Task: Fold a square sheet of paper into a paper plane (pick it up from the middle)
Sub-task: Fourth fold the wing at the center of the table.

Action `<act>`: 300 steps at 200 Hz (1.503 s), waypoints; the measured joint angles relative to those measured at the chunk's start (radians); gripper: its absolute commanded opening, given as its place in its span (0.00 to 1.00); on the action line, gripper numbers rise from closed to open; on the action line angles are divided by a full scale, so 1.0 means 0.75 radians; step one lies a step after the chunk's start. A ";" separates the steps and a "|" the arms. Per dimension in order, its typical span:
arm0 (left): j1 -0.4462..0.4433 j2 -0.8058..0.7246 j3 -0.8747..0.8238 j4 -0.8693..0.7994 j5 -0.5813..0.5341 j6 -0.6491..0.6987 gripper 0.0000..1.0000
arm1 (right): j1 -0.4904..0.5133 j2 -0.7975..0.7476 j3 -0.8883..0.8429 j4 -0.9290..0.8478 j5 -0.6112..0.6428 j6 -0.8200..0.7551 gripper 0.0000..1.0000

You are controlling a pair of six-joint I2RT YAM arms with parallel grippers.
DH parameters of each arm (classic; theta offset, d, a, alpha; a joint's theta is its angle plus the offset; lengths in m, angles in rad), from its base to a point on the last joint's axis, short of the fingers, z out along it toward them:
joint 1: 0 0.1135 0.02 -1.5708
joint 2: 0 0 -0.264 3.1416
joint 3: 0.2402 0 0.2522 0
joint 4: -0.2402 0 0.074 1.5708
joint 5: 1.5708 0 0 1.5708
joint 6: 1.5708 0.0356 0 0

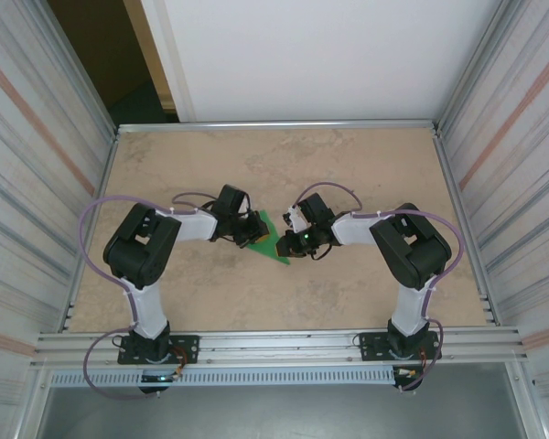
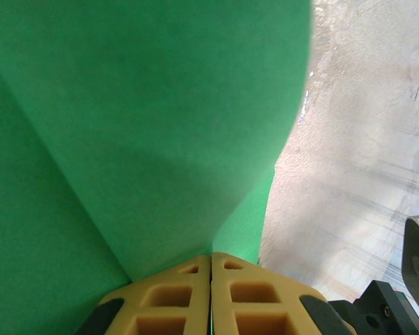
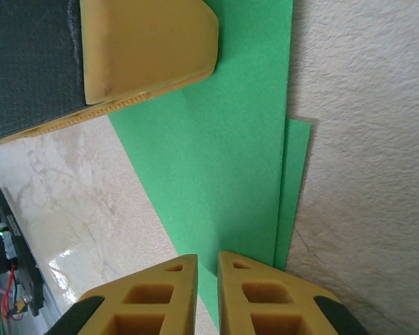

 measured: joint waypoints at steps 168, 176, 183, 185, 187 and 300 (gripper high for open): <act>0.063 0.078 0.056 0.004 0.239 0.405 0.09 | -0.120 -0.242 -0.114 0.096 0.091 0.215 0.20; 0.063 0.081 0.057 0.003 0.239 0.408 0.09 | -0.102 -0.222 -0.094 0.089 0.088 0.213 0.18; 0.063 0.081 0.057 0.003 0.242 0.411 0.09 | -0.085 -0.204 -0.074 0.084 0.084 0.210 0.17; 0.063 0.081 0.057 0.003 0.243 0.414 0.09 | -0.080 -0.197 -0.069 0.084 0.084 0.209 0.17; 0.063 0.081 0.057 0.002 0.244 0.415 0.09 | -0.075 -0.192 -0.063 0.083 0.082 0.209 0.16; 0.063 0.081 0.066 -0.036 0.247 0.428 0.09 | 0.006 0.028 0.061 0.001 0.034 0.146 0.09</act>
